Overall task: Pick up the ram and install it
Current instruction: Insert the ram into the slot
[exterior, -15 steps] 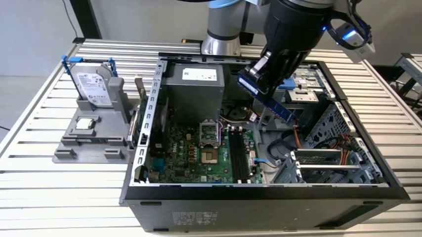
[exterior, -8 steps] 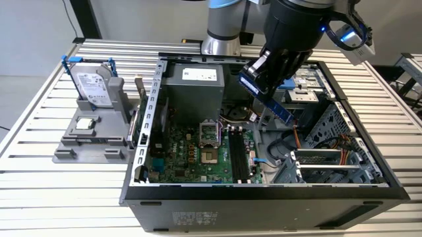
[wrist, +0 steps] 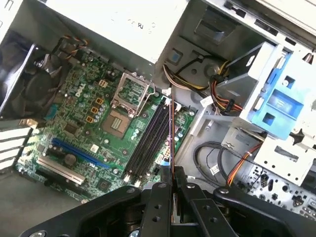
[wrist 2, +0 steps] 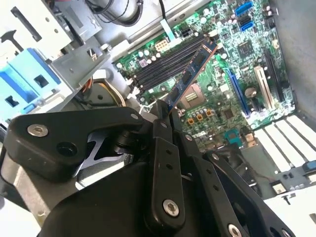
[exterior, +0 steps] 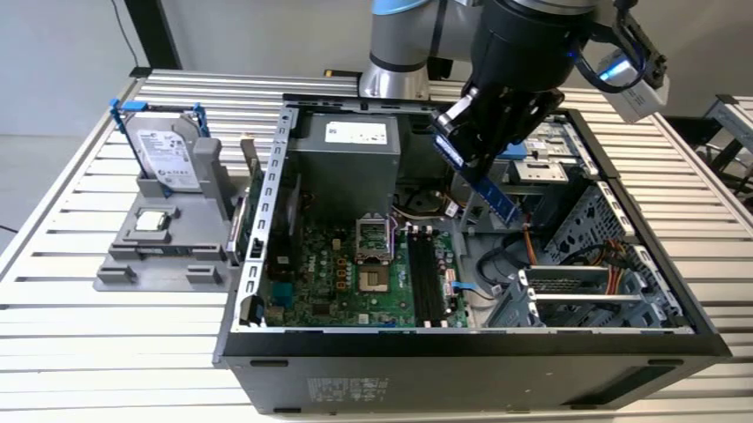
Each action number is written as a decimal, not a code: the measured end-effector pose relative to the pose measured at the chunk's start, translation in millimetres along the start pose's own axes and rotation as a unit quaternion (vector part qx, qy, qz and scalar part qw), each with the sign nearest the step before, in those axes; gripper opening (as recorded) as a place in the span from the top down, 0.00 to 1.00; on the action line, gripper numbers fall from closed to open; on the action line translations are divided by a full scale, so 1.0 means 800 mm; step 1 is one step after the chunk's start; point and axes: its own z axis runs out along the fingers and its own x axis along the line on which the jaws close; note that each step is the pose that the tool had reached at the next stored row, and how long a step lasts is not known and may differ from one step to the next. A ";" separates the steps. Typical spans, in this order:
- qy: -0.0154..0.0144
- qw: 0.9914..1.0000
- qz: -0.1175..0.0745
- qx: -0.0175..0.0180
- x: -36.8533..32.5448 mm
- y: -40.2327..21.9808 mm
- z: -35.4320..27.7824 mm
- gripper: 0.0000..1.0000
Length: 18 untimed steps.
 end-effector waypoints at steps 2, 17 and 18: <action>-0.001 1.000 0.015 0.001 0.0000 0.0000 0.0000 1.00; -0.007 0.992 0.125 0.004 0.0000 0.0000 0.0000 1.00; -0.007 0.991 0.132 0.005 0.0000 0.0000 0.0000 1.00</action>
